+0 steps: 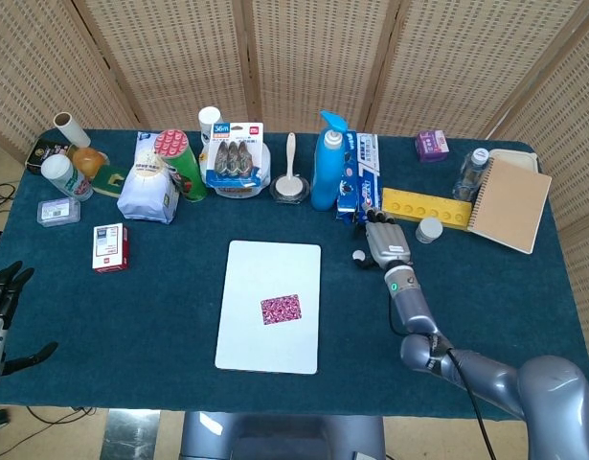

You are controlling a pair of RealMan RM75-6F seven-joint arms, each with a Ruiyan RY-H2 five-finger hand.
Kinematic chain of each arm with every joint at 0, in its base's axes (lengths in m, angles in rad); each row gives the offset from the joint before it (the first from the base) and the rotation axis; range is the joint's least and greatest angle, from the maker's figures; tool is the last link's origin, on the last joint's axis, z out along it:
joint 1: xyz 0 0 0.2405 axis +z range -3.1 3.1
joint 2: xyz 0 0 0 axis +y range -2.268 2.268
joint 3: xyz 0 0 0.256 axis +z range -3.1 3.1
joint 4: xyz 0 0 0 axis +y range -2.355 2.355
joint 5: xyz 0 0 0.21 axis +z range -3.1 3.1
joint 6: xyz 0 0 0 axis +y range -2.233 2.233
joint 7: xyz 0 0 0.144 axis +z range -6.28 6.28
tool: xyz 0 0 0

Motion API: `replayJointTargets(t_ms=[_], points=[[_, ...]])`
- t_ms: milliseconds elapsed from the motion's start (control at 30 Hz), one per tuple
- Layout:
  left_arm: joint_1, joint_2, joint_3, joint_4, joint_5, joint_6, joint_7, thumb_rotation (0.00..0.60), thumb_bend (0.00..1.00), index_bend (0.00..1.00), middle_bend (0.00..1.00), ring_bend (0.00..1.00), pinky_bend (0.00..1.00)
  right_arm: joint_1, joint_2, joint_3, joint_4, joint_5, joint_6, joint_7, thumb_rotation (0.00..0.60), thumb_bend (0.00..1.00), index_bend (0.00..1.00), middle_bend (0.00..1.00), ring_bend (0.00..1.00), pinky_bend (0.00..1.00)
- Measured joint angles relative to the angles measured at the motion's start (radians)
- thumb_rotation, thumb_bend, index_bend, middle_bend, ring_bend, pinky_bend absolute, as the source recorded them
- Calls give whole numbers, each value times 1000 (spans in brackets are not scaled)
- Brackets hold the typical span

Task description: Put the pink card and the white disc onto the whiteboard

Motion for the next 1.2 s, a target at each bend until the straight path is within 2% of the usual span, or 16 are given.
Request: replayJointTargets(t_ms=[167, 433, 700, 1200], points=[[1, 1, 0, 0, 1, 2, -3, 600, 47, 0, 0, 0, 0, -18, -47, 9, 45, -62, 48, 45, 600, 302, 422, 13, 0, 0], [4, 3, 1, 3, 5, 10, -14, 600, 47, 0, 0, 0, 0, -32, -83, 20, 90, -98, 37, 59, 600, 304, 429, 4, 0, 0], [5, 5, 2, 6, 7, 10, -20, 600, 47, 0, 0, 0, 0, -38, -83, 31, 87, -105, 22, 51, 600, 309, 430, 0, 0, 0], [6, 5, 3, 6, 9, 12, -19, 600, 47, 0, 0, 0, 0, -59, -84, 21, 105, -141, 4, 42, 600, 309, 431, 0, 0, 0]])
